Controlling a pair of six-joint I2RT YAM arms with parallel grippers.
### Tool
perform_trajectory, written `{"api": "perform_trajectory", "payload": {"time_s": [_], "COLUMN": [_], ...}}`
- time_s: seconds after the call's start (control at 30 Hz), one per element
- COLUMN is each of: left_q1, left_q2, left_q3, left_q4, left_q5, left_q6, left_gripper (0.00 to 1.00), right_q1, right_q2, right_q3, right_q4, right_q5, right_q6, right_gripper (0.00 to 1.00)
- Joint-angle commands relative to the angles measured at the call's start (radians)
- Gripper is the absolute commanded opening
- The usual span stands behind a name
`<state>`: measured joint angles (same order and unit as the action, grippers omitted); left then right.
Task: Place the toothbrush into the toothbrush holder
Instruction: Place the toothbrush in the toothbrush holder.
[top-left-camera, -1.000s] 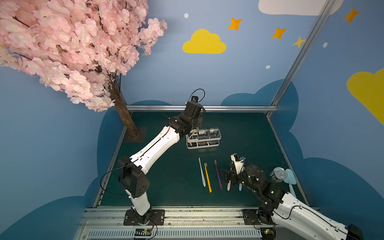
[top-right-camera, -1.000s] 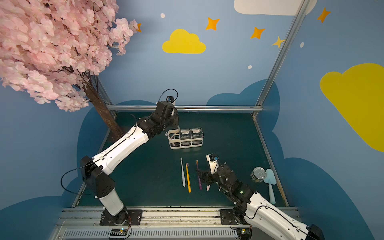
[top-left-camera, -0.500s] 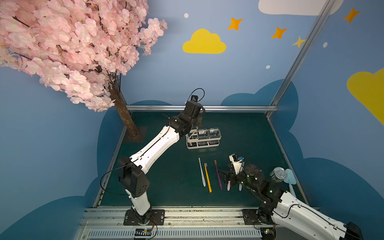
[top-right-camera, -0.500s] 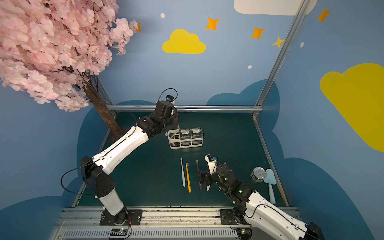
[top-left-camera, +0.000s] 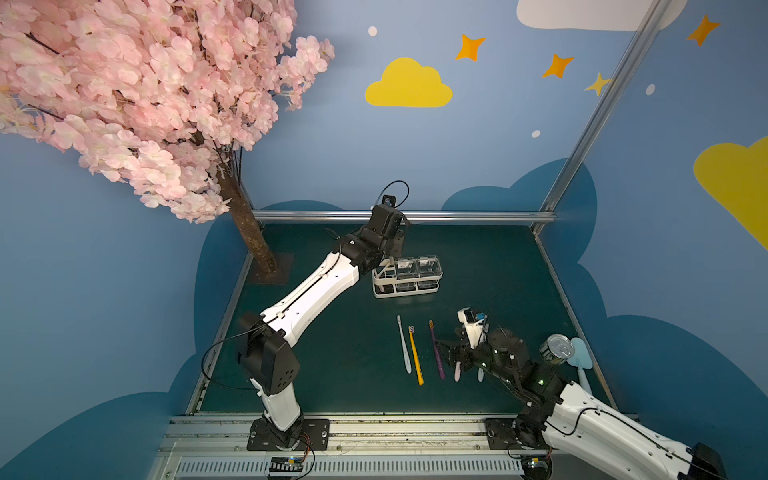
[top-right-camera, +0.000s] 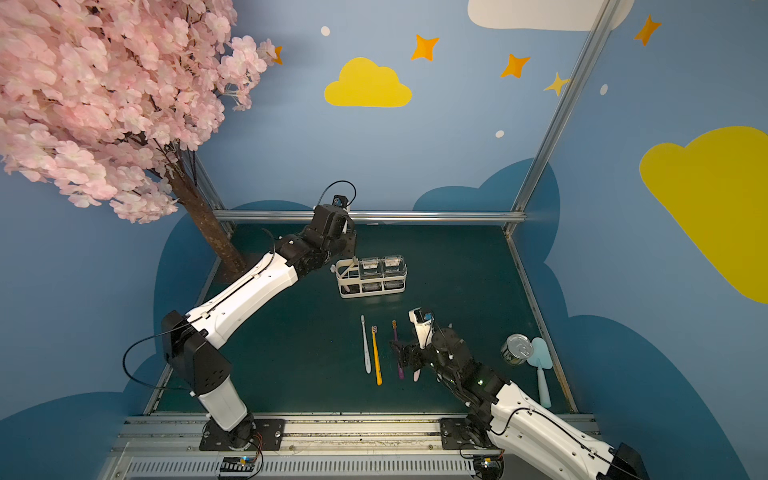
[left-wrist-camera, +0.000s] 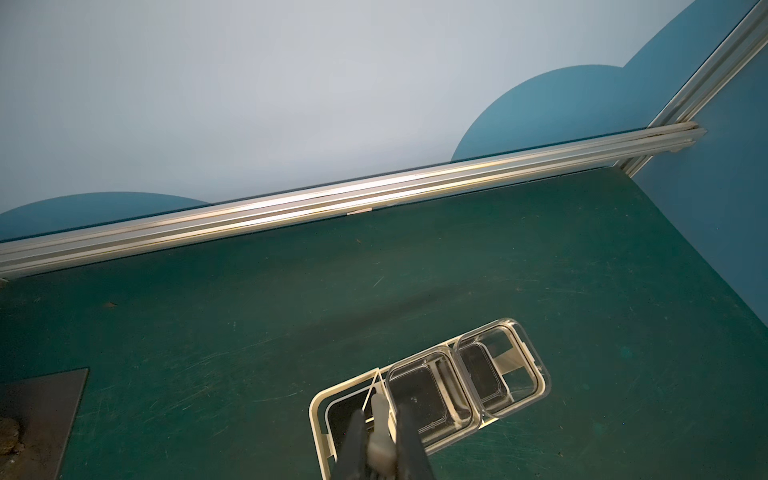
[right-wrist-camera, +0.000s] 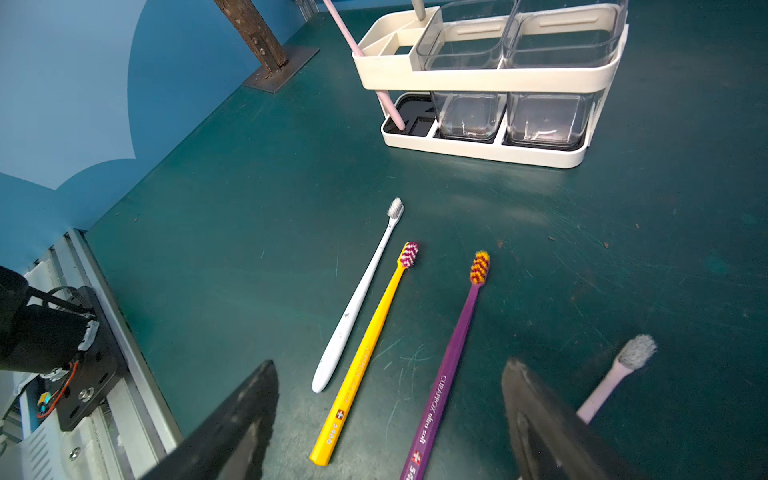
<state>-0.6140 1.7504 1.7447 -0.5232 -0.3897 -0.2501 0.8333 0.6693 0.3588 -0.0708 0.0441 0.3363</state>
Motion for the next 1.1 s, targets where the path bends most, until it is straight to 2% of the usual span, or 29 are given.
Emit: {"api": "perform_trajectory", "payload": {"time_s": [0.0, 0.43, 1.07], "left_q1": [0.005, 0.007, -0.004], "left_q2": [-0.008, 0.004, 0.095], "left_q3": [-0.007, -0.067, -0.120], "left_q4": [-0.003, 0.030, 0.066], "left_q5": [0.009, 0.023, 0.046], "left_q6": [0.010, -0.006, -0.030], "left_gripper": [0.02, 0.02, 0.02], "right_q1": [-0.002, -0.003, -0.002], "right_q2": [0.003, 0.027, 0.058], "right_q3": [-0.002, -0.006, 0.001], "right_q4": [0.020, 0.038, 0.046], "right_q5": [-0.006, -0.022, -0.044], "right_q6": [-0.002, -0.003, -0.004], "right_gripper": [0.85, 0.85, 0.85]}}
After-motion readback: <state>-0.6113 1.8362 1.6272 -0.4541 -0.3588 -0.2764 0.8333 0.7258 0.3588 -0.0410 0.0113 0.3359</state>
